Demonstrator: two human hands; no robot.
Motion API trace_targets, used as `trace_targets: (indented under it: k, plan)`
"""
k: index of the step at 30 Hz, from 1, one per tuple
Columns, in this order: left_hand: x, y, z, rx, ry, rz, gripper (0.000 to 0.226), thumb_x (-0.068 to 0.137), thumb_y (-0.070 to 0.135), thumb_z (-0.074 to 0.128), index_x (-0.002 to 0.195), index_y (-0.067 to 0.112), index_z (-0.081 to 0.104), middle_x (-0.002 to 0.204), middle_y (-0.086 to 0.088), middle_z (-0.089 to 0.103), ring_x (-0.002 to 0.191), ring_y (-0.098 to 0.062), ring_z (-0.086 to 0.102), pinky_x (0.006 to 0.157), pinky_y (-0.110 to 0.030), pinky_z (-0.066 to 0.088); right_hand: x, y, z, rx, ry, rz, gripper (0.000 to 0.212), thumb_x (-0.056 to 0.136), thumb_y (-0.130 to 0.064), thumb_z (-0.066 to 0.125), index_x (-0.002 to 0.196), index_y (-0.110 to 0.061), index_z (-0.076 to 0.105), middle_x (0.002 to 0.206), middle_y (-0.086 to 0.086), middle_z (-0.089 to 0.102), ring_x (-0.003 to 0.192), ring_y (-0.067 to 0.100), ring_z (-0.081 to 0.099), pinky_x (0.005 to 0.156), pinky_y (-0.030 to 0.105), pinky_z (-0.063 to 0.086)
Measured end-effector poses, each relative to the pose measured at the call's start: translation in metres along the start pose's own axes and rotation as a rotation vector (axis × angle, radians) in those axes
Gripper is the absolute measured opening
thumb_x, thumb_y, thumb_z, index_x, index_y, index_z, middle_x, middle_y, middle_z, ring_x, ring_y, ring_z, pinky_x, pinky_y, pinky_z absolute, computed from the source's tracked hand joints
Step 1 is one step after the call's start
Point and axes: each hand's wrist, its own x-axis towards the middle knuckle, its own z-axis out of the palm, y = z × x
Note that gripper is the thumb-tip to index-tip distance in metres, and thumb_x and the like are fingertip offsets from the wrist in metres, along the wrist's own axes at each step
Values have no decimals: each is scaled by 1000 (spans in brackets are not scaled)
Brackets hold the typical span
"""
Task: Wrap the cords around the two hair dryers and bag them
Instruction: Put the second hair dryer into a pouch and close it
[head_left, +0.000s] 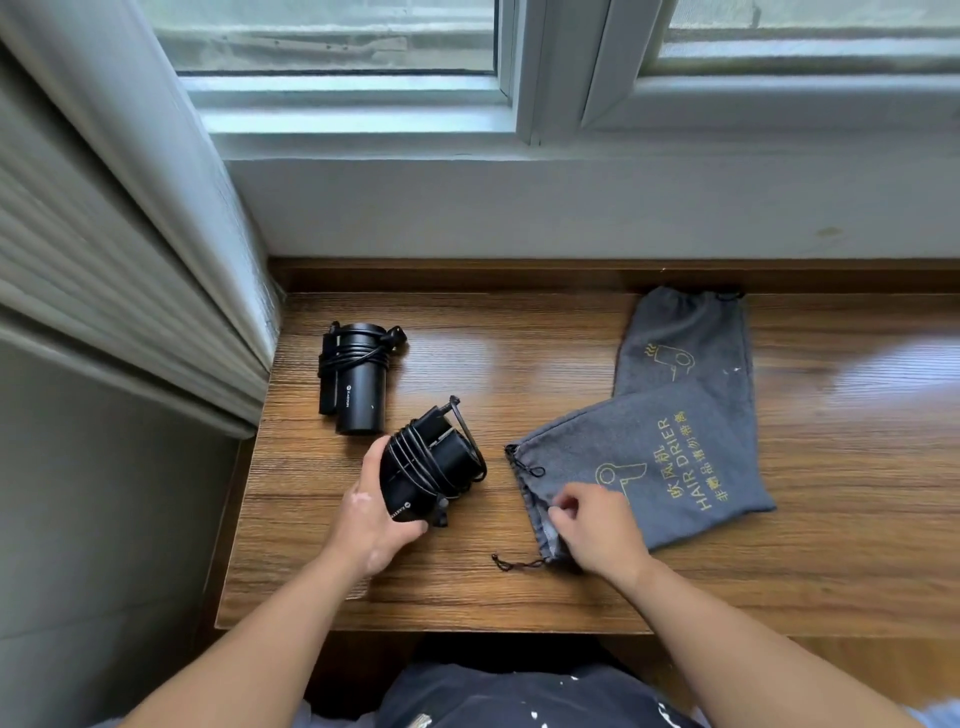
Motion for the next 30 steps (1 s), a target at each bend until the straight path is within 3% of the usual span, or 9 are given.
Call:
trace_targets:
  k: [3, 8, 12, 16, 22, 27, 30]
  plan:
    - [-9, 13, 6, -85, -61, 31, 130, 63, 21, 98, 158, 44, 12, 135, 2, 57, 118, -21, 56, 99, -34, 48, 1, 3, -12, 214, 30, 11, 9, 87, -28, 73, 77, -28, 73, 69, -11, 71, 70, 2, 65, 65, 13, 45]
    - [-20, 42, 22, -221, -102, 82, 130, 63, 15, 99, 160, 36, 15, 127, 8, 54, 122, -13, 52, 105, -25, 39, 4, 4, -21, 517, 68, 66, 6, 83, -28, 77, 78, -25, 76, 63, -3, 74, 59, 14, 69, 70, 42, 60]
    - [-25, 58, 36, -226, -95, 79, 130, 63, 19, 99, 160, 37, 14, 122, 8, 56, 116, -13, 55, 101, -23, 42, 4, -8, -36, 617, 95, 34, 10, 92, -16, 73, 82, -17, 75, 64, -2, 71, 57, 8, 64, 60, 30, 60]
    - [-29, 64, 47, -220, -35, 91, 124, 62, 22, 98, 157, 38, 19, 119, 10, 62, 109, -14, 61, 93, -20, 43, 3, -14, -41, 591, 82, -3, 8, 93, -13, 69, 86, -16, 72, 74, 5, 71, 60, 12, 67, 53, 24, 58]
    - [-22, 58, 41, -80, -129, 140, 121, 62, 25, 97, 154, 44, 21, 121, 4, 65, 110, -19, 64, 90, -23, 49, 8, -13, -49, 511, 142, -23, 13, 89, -20, 69, 75, -21, 69, 64, -2, 67, 61, 18, 67, 58, 42, 62]
    - [-21, 52, 35, 105, -238, 206, 125, 65, 26, 95, 159, 45, 14, 147, 0, 53, 129, -18, 53, 112, -31, 45, 12, -19, -57, 373, 203, -40, 20, 92, -29, 67, 73, -22, 67, 65, -3, 70, 68, 17, 67, 72, 37, 53]
    - [-22, 52, 34, 158, -258, 237, 126, 68, 30, 93, 161, 46, 10, 149, 3, 51, 130, -17, 53, 114, -33, 45, 12, -23, -56, 304, 191, -67, 21, 94, -30, 65, 74, -24, 65, 66, -7, 68, 71, 12, 64, 70, 34, 51]
